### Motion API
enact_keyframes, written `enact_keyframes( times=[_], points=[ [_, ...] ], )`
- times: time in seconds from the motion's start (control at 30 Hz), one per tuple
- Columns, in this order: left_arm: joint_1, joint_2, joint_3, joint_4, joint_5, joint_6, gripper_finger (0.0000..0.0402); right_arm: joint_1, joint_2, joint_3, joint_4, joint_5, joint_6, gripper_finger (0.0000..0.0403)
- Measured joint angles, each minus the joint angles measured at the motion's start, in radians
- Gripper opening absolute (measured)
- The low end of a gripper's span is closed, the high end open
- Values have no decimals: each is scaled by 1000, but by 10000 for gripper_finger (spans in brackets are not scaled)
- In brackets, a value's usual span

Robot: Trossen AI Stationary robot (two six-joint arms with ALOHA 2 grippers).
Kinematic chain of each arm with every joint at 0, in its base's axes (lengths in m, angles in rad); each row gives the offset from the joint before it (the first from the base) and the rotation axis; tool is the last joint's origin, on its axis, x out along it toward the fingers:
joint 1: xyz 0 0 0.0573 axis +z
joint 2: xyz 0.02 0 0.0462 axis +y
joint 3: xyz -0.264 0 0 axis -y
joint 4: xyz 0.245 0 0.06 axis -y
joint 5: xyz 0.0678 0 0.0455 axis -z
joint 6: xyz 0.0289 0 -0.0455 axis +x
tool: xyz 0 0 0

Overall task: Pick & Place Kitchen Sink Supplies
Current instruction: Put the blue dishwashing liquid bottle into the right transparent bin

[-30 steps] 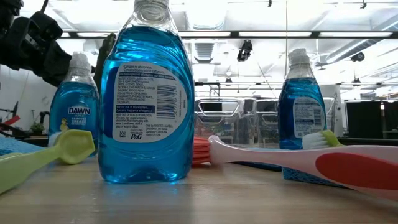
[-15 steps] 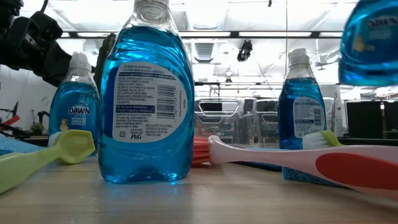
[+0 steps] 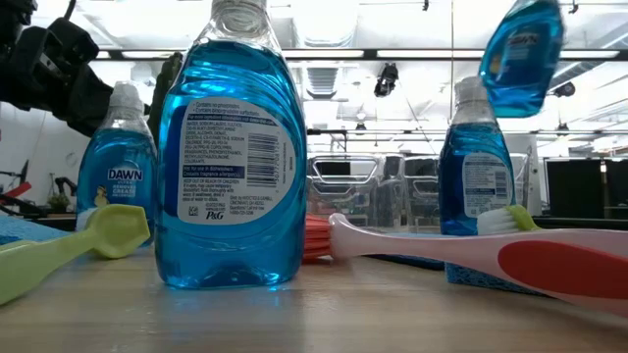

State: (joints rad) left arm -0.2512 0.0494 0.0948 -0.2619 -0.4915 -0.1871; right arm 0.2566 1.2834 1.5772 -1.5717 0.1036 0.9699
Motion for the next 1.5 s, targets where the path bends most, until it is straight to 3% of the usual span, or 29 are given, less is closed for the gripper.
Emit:
enact_keyframes(
  times=[0.27, 0.43, 0.77, 0.93, 1.5],
  points=[
    [0, 0, 0, 0, 0, 0, 5, -206, -5, 0, 1, 3, -185, 130],
    [0, 0, 0, 0, 0, 0, 5, -376, 10, 2, 2, 56, -297, 130],
    [0, 0, 0, 0, 0, 0, 5, -708, 141, 5, 13, 75, -566, 130],
    [0, 0, 0, 0, 0, 0, 5, -835, 234, 5, 68, -15, -694, 130],
    [0, 0, 0, 0, 0, 0, 5, -991, 426, 5, 162, -89, -886, 130]
  ],
)
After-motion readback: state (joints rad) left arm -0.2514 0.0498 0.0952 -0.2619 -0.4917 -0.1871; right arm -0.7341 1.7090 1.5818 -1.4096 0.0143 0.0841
